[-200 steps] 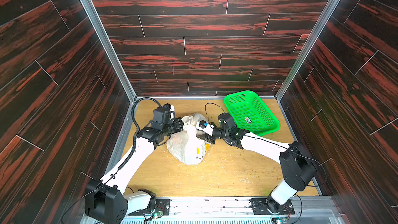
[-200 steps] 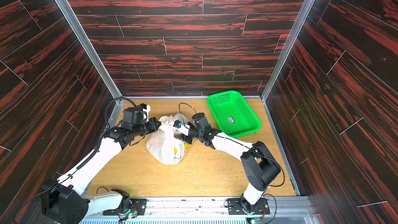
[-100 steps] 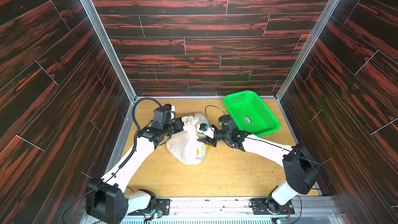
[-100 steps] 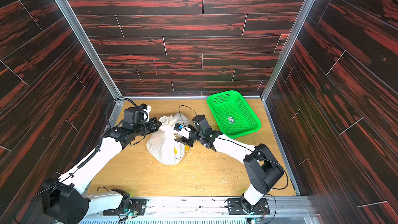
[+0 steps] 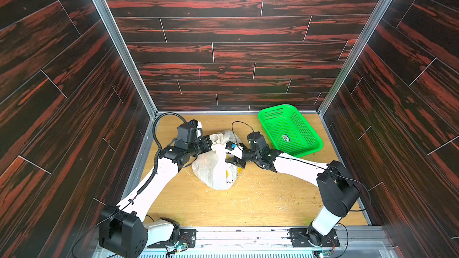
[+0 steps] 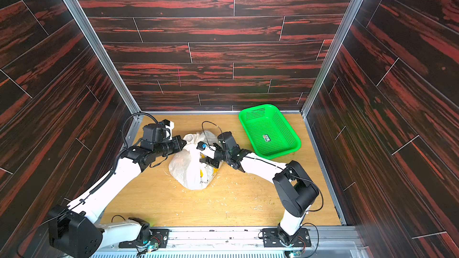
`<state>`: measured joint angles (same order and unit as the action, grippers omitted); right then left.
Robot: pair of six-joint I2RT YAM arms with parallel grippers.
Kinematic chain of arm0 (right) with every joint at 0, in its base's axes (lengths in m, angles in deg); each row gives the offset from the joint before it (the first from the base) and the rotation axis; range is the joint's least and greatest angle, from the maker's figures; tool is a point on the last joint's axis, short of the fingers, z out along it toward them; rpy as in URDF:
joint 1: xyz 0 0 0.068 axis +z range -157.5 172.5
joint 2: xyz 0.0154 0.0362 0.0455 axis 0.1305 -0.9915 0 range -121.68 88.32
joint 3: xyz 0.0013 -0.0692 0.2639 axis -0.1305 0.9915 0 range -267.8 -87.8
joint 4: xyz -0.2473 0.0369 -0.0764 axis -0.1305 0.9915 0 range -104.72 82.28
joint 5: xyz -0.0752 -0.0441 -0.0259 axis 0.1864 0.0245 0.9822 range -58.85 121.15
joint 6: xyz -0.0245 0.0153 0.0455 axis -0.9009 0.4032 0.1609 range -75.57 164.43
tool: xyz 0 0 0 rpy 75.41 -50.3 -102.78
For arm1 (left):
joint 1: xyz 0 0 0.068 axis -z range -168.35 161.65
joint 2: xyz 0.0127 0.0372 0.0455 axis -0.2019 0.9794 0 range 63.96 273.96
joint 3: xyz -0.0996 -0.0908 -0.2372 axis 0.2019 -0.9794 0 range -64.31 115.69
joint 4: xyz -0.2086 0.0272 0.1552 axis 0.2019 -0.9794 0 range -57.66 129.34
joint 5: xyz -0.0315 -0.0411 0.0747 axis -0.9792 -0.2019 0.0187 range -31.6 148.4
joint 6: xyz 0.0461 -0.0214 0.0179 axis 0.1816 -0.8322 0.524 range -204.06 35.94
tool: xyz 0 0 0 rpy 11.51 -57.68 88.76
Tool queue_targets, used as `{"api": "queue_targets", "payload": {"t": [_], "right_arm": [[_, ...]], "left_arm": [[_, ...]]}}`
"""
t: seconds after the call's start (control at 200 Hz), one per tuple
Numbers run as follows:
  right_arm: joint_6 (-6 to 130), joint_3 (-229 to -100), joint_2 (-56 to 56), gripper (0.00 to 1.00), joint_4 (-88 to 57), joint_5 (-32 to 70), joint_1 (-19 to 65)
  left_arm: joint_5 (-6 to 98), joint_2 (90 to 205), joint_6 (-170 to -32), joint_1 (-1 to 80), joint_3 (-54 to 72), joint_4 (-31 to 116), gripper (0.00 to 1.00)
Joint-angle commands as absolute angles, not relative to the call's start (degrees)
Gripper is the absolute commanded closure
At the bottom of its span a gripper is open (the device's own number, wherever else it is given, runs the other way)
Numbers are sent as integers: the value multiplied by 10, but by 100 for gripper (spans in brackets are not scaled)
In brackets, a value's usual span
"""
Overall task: Place the pineapple into a plastic bag & tie a knot
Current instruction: Cross the plastic bag at the center of the board.
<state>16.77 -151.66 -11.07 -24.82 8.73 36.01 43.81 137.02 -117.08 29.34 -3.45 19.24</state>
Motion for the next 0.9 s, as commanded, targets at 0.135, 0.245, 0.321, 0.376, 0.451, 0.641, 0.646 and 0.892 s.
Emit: {"api": "queue_targets", "payload": {"t": [0.135, 0.245, 0.321, 0.376, 0.451, 0.641, 0.646, 0.892], "right_arm": [[188, -1542, -132, 61, -268, 91, 369], [196, -1547, -139, 80, -270, 104, 369], [200, -1544, -136, 96, -272, 108, 369], [201, -1538, -130, 100, -274, 133, 370], [205, -1528, -114, 100, -277, 147, 369], [279, -1497, -55, 100, -273, 224, 369], [282, -1497, -53, 100, -273, 226, 369], [437, -1477, 2, 100, -243, 307, 371]], "left_arm": [[434, 1372, -1169, 291, -39, 190, 100], [434, 1373, -1170, 291, -40, 190, 100], [435, 1371, -1170, 291, -39, 190, 100], [437, 1368, -1170, 291, -38, 190, 100], [439, 1366, -1171, 292, -36, 190, 100], [462, 1347, -1178, 292, -28, 196, 100], [463, 1346, -1178, 292, -28, 196, 100], [479, 1334, -1198, 292, -24, 218, 100]]}}
